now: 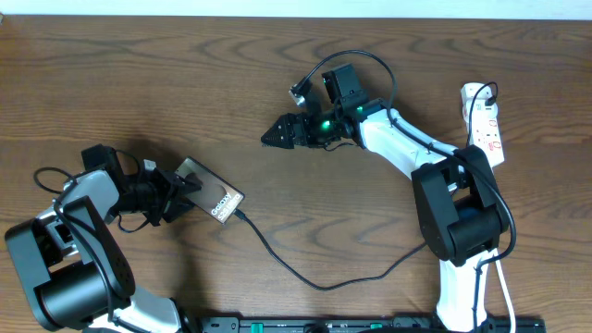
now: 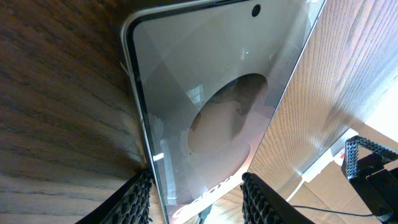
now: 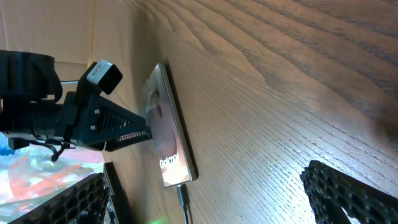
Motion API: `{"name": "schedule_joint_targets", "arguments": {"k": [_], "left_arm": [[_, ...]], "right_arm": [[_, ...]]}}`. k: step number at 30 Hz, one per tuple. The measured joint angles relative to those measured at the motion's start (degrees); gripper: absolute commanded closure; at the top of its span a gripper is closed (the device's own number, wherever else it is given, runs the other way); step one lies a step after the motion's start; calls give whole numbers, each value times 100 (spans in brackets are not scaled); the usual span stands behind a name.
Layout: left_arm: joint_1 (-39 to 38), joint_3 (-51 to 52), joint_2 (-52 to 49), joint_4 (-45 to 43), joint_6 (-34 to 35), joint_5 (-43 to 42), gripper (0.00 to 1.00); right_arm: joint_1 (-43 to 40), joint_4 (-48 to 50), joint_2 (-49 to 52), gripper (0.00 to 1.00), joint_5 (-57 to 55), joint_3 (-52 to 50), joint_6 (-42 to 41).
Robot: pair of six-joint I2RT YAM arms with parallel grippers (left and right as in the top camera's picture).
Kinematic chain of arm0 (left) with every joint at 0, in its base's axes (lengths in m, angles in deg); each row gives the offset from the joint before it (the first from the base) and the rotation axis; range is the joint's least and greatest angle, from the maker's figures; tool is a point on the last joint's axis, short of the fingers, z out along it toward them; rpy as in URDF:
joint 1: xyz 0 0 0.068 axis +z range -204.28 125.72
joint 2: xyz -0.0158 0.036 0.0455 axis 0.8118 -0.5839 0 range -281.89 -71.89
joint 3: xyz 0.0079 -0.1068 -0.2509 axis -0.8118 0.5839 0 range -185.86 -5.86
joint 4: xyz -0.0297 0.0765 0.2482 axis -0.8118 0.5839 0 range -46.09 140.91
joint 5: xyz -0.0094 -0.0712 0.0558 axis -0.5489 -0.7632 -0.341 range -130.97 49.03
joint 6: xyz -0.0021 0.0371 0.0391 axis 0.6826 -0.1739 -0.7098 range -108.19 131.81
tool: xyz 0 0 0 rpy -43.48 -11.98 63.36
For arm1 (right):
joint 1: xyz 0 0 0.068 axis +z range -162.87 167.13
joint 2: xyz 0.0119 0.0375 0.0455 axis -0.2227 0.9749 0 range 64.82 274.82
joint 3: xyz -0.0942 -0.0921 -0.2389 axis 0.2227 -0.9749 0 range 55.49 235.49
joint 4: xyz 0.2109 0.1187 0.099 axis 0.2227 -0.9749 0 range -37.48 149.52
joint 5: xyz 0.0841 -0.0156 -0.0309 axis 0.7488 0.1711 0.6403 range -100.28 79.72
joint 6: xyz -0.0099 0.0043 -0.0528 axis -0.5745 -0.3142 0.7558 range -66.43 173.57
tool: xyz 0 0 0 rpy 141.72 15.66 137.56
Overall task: Plug charger to phone and switch on socket
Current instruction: 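Lay the phone flat on the table with the left gripper, then raise the left gripper off the phone and swing the right arm toward the power strip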
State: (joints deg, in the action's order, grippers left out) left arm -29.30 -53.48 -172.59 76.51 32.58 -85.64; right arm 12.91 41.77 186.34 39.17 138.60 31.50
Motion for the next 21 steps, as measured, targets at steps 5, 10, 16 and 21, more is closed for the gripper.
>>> {"name": "schedule_joint_targets", "arguments": {"k": [5,10,16,21], "left_arm": [[0,0,11,7,0,4,53],[0,11,129,46,-2,170,53],[0,46,678,142,-4,492,53],[0,46,1572,256,-4,562,53]], "right_arm": [[2,0,0,1,0,0,0],[2,2,0,1,0,0,0],[2,2,0,1,0,0,0],[2,4,0,1,0,0,0]]}}
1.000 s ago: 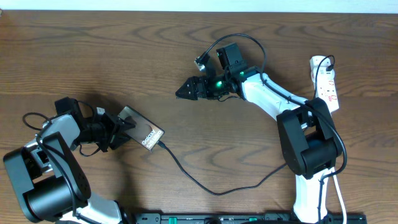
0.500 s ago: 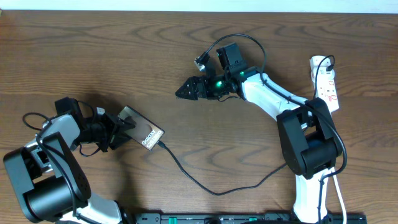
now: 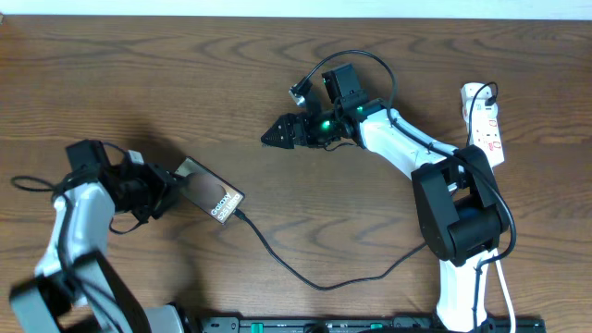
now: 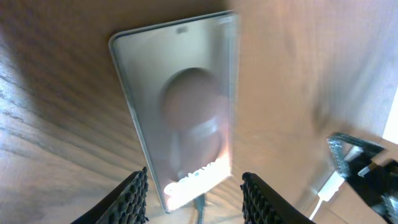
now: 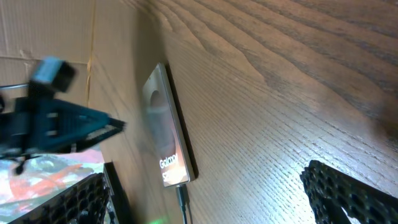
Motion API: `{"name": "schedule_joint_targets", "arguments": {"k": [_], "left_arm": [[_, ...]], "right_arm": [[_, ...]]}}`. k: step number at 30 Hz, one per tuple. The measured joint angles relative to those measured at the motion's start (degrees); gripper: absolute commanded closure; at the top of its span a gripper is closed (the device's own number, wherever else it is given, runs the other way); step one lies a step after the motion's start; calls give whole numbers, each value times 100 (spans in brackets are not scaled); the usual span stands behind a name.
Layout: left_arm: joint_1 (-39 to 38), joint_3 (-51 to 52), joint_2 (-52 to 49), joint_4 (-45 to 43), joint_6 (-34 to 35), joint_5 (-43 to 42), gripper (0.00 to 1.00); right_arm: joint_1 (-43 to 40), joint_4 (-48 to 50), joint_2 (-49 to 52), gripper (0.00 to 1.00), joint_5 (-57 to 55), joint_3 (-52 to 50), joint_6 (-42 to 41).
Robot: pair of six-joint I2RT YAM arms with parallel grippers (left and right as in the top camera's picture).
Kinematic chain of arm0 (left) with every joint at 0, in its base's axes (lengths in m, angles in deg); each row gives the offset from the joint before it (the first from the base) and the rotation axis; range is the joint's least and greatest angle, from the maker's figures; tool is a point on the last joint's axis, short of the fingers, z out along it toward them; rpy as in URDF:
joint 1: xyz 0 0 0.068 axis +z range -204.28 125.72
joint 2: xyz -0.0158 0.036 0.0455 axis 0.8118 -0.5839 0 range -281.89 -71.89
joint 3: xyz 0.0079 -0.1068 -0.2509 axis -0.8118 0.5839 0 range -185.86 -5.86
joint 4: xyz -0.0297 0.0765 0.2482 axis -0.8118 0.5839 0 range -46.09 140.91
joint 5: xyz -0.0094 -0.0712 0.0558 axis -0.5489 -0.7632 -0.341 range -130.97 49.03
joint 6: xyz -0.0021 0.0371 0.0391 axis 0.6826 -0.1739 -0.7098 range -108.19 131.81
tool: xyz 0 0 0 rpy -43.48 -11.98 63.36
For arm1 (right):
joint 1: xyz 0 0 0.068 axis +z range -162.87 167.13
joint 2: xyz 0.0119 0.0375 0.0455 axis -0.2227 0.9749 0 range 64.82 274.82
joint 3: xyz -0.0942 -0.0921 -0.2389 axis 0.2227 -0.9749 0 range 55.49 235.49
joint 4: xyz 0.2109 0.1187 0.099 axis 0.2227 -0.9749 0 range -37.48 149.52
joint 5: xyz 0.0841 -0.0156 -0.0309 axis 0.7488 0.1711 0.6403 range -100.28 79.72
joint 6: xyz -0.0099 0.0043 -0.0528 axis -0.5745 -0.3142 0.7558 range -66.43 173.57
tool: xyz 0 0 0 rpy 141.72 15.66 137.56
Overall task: Plug charger to phone and switch on socket
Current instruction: 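Raise the left gripper off the phone and swing the right arm toward the power strip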
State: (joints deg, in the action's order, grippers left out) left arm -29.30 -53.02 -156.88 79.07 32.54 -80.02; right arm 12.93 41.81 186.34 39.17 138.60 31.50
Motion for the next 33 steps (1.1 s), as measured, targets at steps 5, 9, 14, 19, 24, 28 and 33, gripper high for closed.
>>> {"name": "schedule_joint_targets", "arguments": {"k": [5,9,14,19,24,28,33], "left_arm": [[0,7,990,-142,-70,-304,52],[0,15,1781,-573,-177,-831,35],[0,20,2592,-717,-234,-1191,21],[0,20,2914,-846,-256,-1327,15],[-24,-2,2839,-1014,-221,-1338,10],[-190,-424,2465,-1008,-166,-1314,10],[-549,-1156,2033,-761,-94,-887,10]], "right_arm": [[0,0,-2,1,-4,0,7],[-20,-28,0,1,-87,0,50],[-407,-350,-24,1,-245,0,85],[-1113,-1432,-321,1,-979,136,192],[-1652,-2426,-1108,1,-2111,745,437],[-1893,-2909,-1941,1,-2855,1447,597],[-2321,-3206,-2833,1,-3386,1978,772]]}}
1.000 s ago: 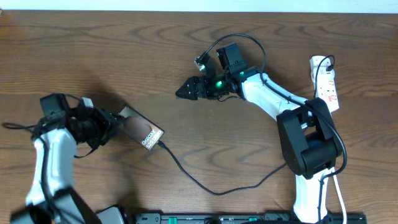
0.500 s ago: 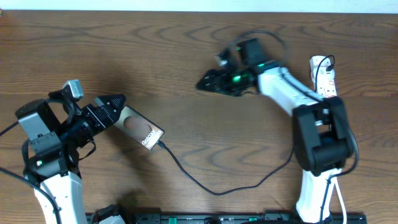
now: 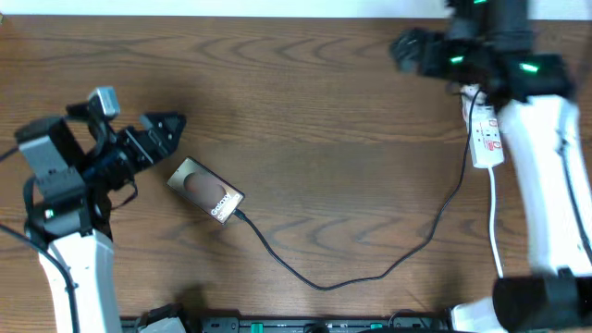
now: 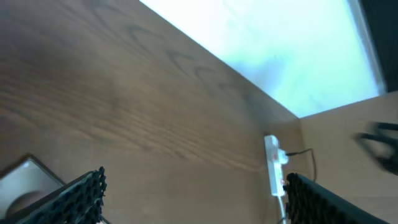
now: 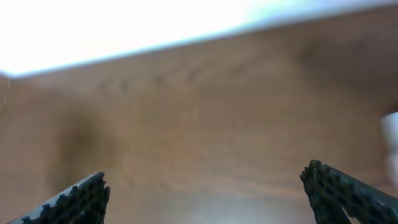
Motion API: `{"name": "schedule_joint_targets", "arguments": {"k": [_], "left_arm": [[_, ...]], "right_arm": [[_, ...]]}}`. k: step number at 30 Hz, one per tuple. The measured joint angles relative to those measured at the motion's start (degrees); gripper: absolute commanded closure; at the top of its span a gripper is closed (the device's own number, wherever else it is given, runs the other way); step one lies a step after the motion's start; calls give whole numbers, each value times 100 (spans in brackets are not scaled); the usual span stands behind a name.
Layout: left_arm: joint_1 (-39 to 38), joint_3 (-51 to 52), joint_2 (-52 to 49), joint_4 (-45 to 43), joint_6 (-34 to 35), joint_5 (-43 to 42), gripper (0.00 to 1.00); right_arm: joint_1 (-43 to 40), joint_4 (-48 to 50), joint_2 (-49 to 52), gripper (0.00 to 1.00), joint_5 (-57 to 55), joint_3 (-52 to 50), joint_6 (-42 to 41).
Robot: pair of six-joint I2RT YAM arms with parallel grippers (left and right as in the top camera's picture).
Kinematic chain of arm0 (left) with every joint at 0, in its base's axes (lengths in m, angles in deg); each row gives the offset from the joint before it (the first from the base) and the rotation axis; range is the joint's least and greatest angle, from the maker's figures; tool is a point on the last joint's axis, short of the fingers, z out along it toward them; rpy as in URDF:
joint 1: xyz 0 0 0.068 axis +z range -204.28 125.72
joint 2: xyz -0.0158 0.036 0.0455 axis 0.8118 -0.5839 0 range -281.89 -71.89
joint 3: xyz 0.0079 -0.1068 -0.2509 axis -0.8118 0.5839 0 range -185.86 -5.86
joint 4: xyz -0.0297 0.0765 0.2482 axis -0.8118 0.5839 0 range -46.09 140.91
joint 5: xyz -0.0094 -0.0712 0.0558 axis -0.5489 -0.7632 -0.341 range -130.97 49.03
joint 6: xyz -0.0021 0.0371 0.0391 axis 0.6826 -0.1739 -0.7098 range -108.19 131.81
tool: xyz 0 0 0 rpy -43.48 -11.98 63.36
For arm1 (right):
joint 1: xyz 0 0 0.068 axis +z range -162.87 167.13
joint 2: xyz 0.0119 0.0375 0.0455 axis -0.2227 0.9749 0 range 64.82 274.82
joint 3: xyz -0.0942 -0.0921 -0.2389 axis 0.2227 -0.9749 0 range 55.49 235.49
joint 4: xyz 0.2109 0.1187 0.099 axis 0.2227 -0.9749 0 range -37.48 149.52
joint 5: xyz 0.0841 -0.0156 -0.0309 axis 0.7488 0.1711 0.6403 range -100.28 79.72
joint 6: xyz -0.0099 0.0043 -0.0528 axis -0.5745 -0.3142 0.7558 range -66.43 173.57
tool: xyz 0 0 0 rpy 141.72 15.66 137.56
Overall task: Plug charger to phone and switch on socket
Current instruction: 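Raise the left gripper off the phone and swing the right arm toward the power strip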
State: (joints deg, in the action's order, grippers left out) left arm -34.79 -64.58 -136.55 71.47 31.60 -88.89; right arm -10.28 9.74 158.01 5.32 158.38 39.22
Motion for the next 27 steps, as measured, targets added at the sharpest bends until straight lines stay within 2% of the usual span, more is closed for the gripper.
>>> {"name": "schedule_joint_targets", "arguments": {"k": [6,10,15,21,27], "left_arm": [[-699,-922,-612,745,2,997,10],[-1187,-1421,-896,1156,2,1952,10],[-1672,-1628,-960,1231,13,2992,10],[-1805,-1635,-960,1231,105,3517,9],[-1805,-1635,-960,1231,120,3668,9]], "right_arm": [[-905,-326,-566,1,-275,107,153],[-1753,-614,-555,1,-372,107,227],[-2787,-824,-361,1,-411,107,304],[-3738,-922,153,1,9,107,492],[-4037,-802,992,1,1051,107,1095]]}}
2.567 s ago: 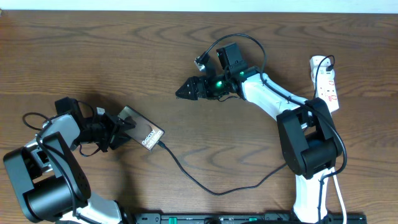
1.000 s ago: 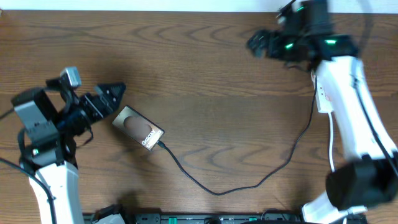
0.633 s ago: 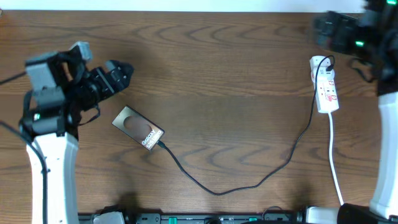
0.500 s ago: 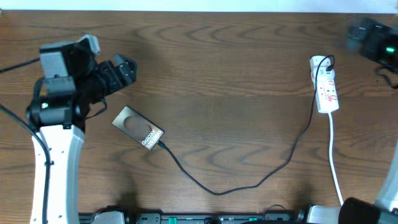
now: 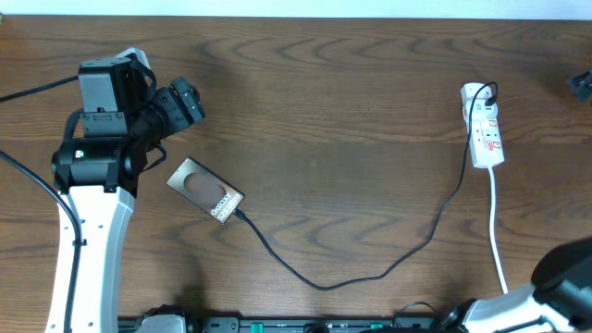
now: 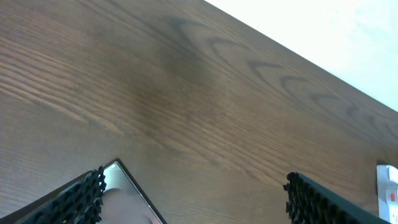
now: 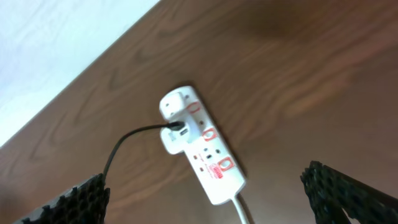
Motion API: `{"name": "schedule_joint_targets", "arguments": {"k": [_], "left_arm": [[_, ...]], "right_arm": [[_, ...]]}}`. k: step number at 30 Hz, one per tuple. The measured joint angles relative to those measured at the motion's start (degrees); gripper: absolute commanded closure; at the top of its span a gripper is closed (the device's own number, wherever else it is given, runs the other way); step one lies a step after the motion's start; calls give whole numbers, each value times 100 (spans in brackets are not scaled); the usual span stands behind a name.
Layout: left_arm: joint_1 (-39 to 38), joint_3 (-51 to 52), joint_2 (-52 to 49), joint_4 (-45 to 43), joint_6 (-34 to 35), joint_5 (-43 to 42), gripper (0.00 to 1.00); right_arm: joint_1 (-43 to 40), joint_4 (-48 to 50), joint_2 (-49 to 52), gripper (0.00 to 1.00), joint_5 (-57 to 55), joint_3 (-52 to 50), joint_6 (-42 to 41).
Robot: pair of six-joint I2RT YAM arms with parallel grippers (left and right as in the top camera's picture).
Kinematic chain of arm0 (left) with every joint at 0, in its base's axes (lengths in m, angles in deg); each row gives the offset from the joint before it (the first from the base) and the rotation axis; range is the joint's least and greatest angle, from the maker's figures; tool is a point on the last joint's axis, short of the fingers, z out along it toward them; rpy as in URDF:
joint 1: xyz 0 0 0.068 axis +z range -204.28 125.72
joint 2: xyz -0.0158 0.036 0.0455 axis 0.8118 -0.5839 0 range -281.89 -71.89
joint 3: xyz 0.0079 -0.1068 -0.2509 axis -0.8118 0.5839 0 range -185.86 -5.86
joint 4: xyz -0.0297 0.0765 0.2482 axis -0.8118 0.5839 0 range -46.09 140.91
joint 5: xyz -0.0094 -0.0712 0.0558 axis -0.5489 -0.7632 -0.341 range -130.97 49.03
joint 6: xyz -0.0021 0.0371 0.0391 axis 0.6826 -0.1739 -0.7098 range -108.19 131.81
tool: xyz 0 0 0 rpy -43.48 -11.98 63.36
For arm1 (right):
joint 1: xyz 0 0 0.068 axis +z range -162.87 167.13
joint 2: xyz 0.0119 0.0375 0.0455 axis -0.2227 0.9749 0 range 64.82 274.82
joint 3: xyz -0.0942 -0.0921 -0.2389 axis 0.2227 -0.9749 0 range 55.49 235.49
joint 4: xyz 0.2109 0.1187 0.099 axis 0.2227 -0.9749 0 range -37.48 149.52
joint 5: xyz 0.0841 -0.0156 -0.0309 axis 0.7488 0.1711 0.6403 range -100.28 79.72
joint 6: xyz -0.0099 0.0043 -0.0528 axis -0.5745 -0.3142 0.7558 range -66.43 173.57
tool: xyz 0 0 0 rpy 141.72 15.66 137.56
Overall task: Plug charger to phone and switch on socket
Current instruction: 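Raise the left gripper off the phone and swing the right arm toward the power strip, then lower the right gripper over the power strip's orange switch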
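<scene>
The phone [image 5: 205, 191] lies face up on the wooden table at the left, and its corner [image 6: 127, 200] shows at the bottom of the left wrist view. A black cable [image 5: 324, 285] is plugged into the phone's lower end. It runs across the table to a charger plug in the white power strip [image 5: 483, 125] at the far right. My left gripper [image 5: 180, 102] hangs open above and behind the phone, holding nothing [image 6: 196, 205]. My right gripper [image 7: 208, 199] is open high over the power strip [image 7: 202, 152], and only its tip [image 5: 581, 85] shows at the overhead view's right edge.
A white mains cord [image 5: 495, 250] runs from the power strip toward the table's front edge. The white wall borders the table's far edge [image 6: 323, 37]. Bare wood lies between the phone and the strip.
My left gripper has moved up and back, a little farther from the phone. My right arm has swung from the strip's left out to the right edge, and its camera now looks down on the strip.
First my left fingers stood at either side of the phone's end, the cable plugged in, and my right gripper hung open at mid-table. Then the left gripper had drawn back. Later both arms were raised, the right near the strip. Now both hang open and high.
</scene>
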State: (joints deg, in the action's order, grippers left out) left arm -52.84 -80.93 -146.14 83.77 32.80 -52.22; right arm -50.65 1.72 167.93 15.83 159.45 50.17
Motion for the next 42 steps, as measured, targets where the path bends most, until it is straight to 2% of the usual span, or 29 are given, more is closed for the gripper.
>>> {"name": "schedule_joint_targets", "arguments": {"k": [9,18,25,32,42], "left_arm": [[0,0,0,11,0,11,9],[0,0,0,57,0,28,9],[0,0,0,219,0,68,9],[0,0,0,221,0,70,9],[0,0,0,221,0,70,9]], "right_arm": [[9,-15,1320,1,1058,-4,885],[61,-105,1558,1,1617,-13,1821],[420,70,1558,1,1486,-13,2079],[920,380,1558,1,822,-13,2015],[1043,479,1558,1,439,-13,2004]]}}
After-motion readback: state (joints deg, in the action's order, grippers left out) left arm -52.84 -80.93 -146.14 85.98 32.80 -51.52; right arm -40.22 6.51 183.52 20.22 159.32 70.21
